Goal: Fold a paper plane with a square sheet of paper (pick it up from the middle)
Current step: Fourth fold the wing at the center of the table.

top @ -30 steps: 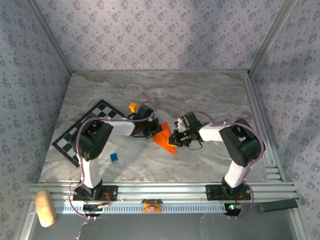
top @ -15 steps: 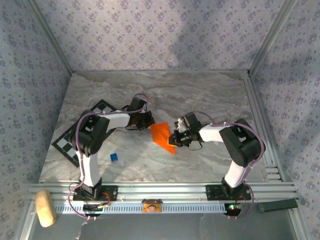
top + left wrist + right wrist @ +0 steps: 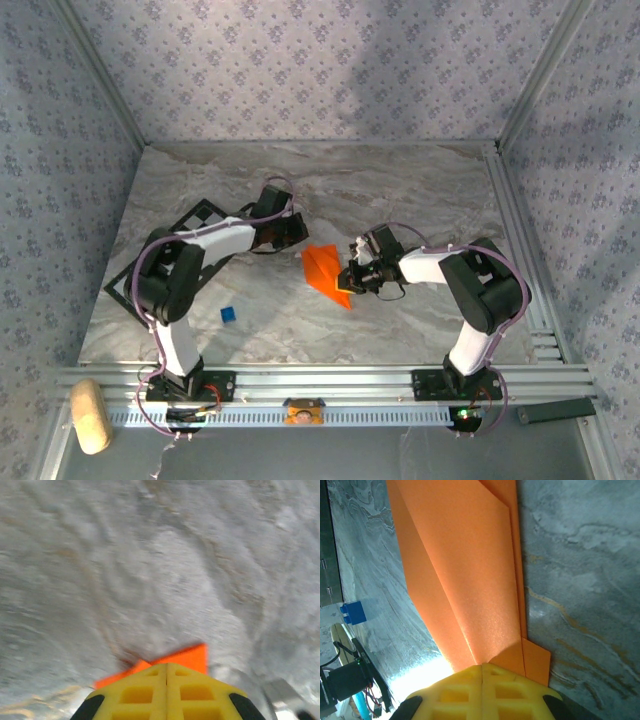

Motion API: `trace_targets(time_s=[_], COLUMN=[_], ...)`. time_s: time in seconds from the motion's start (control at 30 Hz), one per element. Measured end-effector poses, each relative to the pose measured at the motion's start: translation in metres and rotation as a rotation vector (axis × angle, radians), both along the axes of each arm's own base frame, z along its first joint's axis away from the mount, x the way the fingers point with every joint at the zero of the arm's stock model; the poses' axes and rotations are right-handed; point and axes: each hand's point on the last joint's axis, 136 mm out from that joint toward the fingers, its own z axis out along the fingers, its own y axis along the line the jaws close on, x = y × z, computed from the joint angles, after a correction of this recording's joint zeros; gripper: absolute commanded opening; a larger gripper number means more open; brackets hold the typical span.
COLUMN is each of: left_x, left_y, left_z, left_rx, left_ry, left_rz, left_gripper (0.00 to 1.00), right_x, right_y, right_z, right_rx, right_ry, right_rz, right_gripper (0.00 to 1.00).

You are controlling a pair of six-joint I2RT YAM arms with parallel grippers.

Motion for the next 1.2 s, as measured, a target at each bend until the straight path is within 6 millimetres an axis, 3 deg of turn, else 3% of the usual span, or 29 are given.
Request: trace_targets(time_s=[0.13,0.27,0.47,1.03,1.2], left_x=[-0.018,-0.042,-0.061,-0.028,-0.005], left_y=[-0.029,-0.048,-0.036,-0.017,0.007], left_z=[0.009,-0.013,-0.057,-0.056,-0.055], left_rx=[-0.054,-0.09,-0.069,-0.084,-0.061], left_ry=[-0.02,0.042,0.135,0.188,0.151], left_rz=[-0.07,-0.12,-0.11,-0.047,0.013], left_gripper=[0.06,0.05,0.05,0.05,0.05], right_x=[0.0,-0.001,-0.001,0.0,0.0], right_y=[0.0,0.0,-0.001,-0.001,-0.001], right_z=[0.0,0.0,0.0,0.0,0.0], right_rx=[-0.002,-0.004,-0.005,-0.005,-0.005], right_ry=[0.004,0.006,0.007,-0.02,-0.024], right_rz=[0.0,0.0,0.0,0.022,0.026], right_gripper=[0.0,0.0,0.0,0.0,0.0])
